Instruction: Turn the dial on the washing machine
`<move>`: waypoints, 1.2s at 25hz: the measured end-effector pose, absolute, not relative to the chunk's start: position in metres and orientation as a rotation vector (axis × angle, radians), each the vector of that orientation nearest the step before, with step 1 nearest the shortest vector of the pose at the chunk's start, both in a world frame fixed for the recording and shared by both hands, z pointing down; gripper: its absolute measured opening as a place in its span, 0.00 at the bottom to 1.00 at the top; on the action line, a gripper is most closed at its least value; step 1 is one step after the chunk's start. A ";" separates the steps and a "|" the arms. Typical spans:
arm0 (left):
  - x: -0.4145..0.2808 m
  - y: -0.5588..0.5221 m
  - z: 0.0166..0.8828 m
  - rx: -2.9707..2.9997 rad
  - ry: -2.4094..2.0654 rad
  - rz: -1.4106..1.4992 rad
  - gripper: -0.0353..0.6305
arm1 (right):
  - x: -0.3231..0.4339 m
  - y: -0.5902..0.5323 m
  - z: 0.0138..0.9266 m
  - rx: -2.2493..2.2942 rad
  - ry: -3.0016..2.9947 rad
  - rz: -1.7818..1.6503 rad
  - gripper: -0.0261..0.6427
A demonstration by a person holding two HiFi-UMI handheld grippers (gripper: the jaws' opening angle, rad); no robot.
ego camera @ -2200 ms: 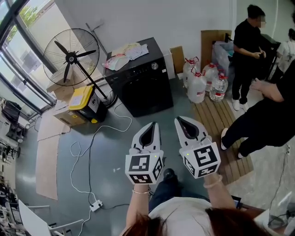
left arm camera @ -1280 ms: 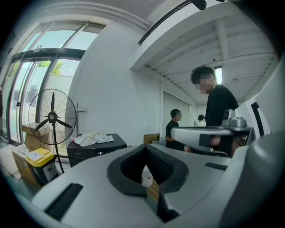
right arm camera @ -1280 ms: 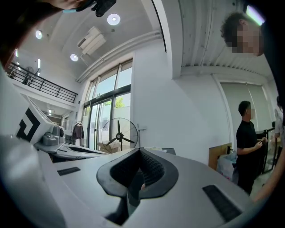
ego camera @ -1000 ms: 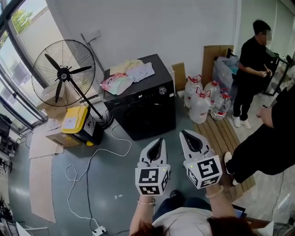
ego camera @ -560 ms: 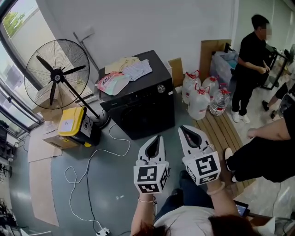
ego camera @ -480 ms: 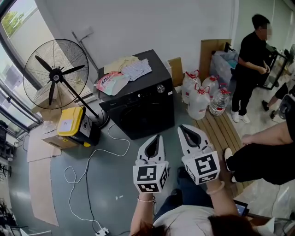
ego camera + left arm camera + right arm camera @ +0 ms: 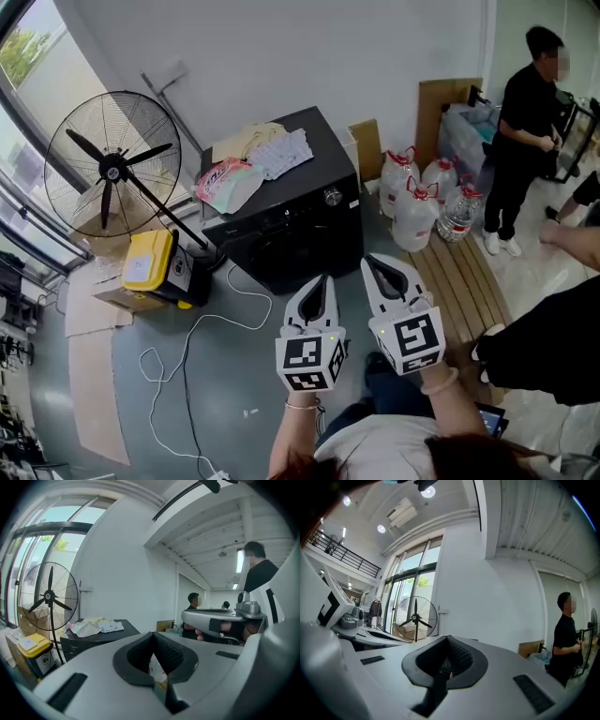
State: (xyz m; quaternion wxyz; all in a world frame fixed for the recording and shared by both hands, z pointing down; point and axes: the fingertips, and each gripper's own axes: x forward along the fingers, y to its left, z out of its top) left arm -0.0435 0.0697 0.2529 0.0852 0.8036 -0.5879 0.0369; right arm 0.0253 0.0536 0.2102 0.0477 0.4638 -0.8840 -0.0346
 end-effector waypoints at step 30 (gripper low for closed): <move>-0.053 -0.101 0.320 2.257 -1.845 0.161 0.07 | 0.017 -0.127 0.284 1.241 -2.667 -0.100 0.07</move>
